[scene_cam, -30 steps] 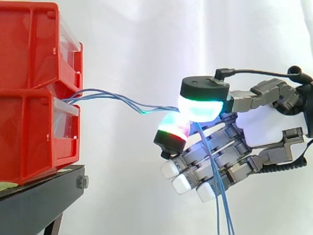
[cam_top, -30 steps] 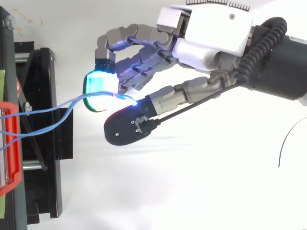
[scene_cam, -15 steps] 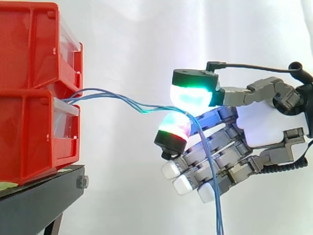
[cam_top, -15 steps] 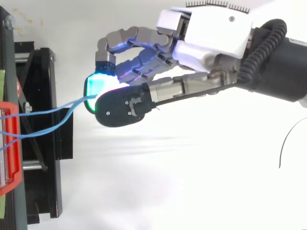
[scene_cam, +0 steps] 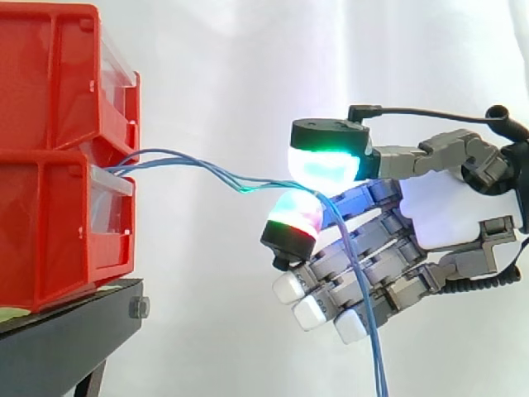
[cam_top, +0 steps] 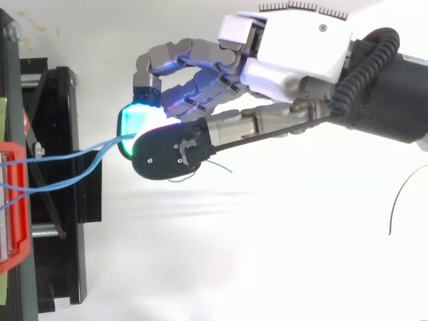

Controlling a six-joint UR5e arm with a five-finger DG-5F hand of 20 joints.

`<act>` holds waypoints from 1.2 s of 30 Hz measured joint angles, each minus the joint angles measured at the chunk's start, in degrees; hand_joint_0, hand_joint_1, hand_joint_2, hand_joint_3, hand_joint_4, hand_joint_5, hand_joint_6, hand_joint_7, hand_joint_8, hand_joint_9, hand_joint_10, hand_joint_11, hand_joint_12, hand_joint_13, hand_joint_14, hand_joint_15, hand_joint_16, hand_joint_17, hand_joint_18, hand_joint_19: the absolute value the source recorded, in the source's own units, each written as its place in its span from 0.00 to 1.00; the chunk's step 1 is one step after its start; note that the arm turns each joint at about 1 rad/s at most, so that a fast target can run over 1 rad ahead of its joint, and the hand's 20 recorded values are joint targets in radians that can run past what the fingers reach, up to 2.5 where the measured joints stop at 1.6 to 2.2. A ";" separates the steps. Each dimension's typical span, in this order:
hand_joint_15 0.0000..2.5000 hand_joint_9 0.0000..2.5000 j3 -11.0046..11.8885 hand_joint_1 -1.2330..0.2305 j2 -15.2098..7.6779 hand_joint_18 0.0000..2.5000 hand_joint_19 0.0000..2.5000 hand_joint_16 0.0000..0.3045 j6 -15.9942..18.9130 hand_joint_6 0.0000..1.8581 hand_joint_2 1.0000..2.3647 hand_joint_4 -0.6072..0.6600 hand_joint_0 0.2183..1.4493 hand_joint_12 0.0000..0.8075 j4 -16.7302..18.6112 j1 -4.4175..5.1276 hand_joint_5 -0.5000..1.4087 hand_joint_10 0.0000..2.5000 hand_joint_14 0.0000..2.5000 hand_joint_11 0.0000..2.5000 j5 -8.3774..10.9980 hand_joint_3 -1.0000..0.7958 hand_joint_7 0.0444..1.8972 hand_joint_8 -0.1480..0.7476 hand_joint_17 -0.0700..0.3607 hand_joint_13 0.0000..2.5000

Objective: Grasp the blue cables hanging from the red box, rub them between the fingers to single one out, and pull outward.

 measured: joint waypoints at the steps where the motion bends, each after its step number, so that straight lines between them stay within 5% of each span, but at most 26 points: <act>1: 0.14 0.33 0.00 0.33 0.00 0.25 0.21 0.14 0.00 0.29 0.01 0.65 0.37 0.40 0.00 0.00 0.21 0.00 0.01 0.16 0.00 0.40 0.64 0.43 0.39 0.30; 13: 0.13 0.30 -0.01 0.22 0.01 0.27 0.18 0.14 0.00 0.38 0.00 0.61 0.41 0.40 0.00 0.00 0.18 0.00 0.00 0.15 0.05 0.31 0.54 0.41 0.38 0.29; 20: 0.14 0.31 0.00 0.35 0.03 0.26 0.20 0.15 0.00 0.37 0.00 0.65 0.27 0.40 0.00 0.05 0.18 0.00 0.01 0.16 0.02 0.28 0.52 0.43 0.39 0.30; 27: 0.14 0.34 0.00 0.51 0.01 0.26 0.20 0.15 -0.03 0.35 0.00 0.65 0.27 0.42 0.01 0.07 0.19 0.00 0.01 0.16 0.06 0.28 0.55 0.44 0.40 0.31; 36: 0.14 0.34 0.00 0.44 0.00 0.26 0.21 0.15 0.09 0.35 0.01 0.65 0.33 0.41 0.00 0.09 0.19 0.00 0.01 0.17 0.08 0.40 0.55 0.44 0.39 0.31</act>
